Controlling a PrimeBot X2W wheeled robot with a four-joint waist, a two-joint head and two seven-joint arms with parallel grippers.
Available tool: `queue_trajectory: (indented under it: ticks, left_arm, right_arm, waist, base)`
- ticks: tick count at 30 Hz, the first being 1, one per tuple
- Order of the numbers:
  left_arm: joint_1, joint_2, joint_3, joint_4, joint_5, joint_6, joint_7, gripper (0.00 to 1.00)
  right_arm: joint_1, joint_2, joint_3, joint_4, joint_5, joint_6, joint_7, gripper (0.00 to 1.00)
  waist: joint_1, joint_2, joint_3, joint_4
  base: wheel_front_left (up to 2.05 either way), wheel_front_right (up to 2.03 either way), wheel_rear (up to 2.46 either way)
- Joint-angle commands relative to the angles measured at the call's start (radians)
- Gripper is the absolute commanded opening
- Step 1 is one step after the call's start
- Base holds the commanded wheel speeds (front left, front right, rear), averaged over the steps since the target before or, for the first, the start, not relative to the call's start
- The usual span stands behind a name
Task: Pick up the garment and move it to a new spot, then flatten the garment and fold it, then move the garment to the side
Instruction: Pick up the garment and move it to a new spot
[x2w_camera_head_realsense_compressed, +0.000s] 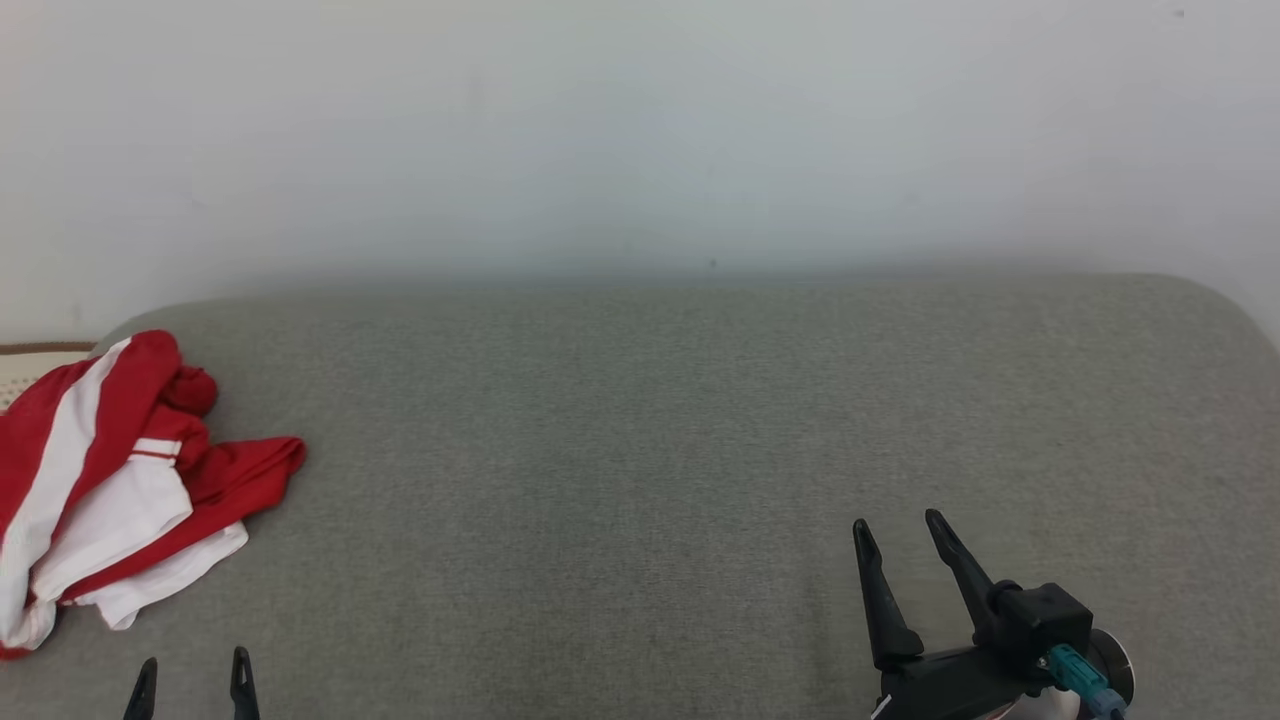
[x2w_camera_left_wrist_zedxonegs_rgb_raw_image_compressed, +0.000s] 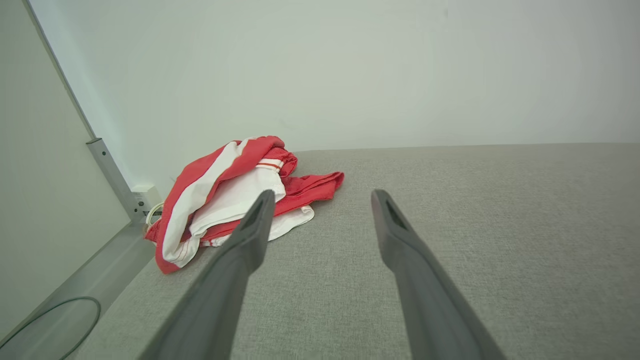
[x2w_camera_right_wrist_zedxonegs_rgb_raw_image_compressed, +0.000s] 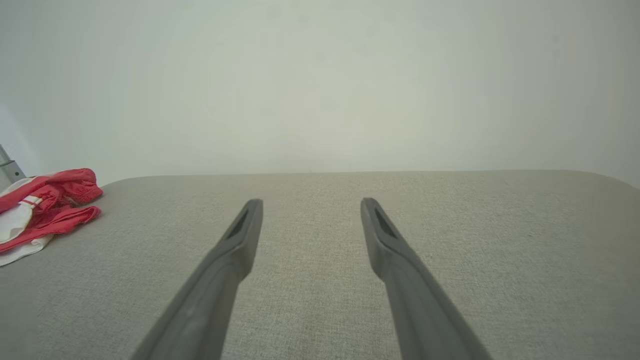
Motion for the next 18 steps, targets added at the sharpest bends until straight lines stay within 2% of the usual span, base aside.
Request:
queue_trajectory:
  ticks: [1, 18]
  left_arm:
    - [-0.001, 0.007, 0.004, 0.0, -0.006, 0.006, -0.001, 1.0]
    - [0.007, 0.024, 0.005, 0.002, -0.017, 0.016, 0.013, 1.0]
  right_arm:
    - [0.008, 0.002, 0.002, 0.003, 0.003, 0.001, -0.005, 1.0]
    - [0.016, 0.002, 0.012, 0.026, 0.018, 0.001, -0.022, 1.0]
  waist:
    - [0.0, 0.0, 0.002, 0.033]
    - [0.0, 0.0, -0.009, 0.229]
  base:
    - [0.0, 0.0, 0.0]
    - [0.0, 0.0, 0.0]
